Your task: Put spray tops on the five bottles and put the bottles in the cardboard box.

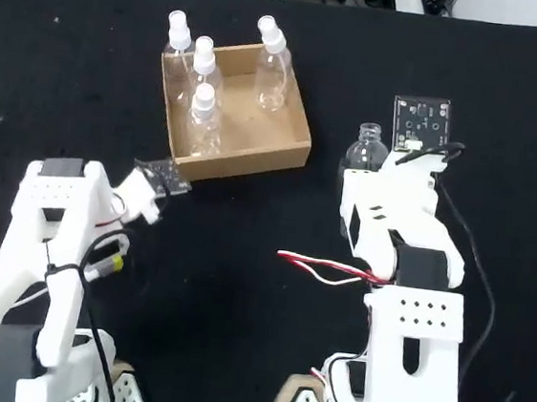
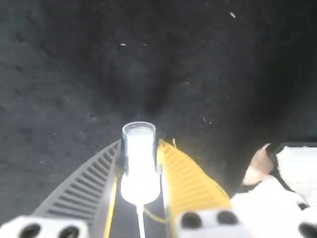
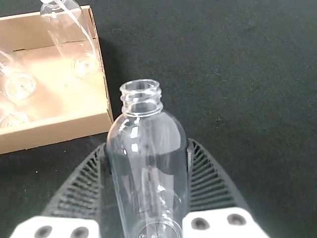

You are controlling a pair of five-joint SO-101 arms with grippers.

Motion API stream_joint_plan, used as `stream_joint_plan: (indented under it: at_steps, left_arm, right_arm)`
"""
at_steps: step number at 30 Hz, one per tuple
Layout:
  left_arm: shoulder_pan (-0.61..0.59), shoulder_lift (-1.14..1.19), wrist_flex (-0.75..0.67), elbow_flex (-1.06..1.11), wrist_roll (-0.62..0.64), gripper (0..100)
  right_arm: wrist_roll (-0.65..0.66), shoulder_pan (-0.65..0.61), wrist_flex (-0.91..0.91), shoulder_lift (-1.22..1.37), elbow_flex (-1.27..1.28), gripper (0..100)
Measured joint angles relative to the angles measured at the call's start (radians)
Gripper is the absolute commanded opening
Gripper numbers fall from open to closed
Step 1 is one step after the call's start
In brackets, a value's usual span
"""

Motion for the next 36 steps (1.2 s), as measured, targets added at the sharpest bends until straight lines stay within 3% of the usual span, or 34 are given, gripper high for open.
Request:
stream_joint_plan:
  at_steps: [11, 24, 36]
  left_arm:
    - [0.0, 0.0, 0.031, -0.127, 0.124, 3]
    - [0.0, 0.0, 0.348, -0.466, 0.209, 3]
    - [0.0, 0.0, 0.37, -0.632, 0.423, 3]
  right_arm:
    - [0.0, 0.0, 0.0, 0.0, 0.0, 3.2]
    - [0.0, 0.0, 0.0, 0.0, 0.0, 3.2]
    - [0.0, 0.0, 0.0, 0.0, 0.0, 3.1]
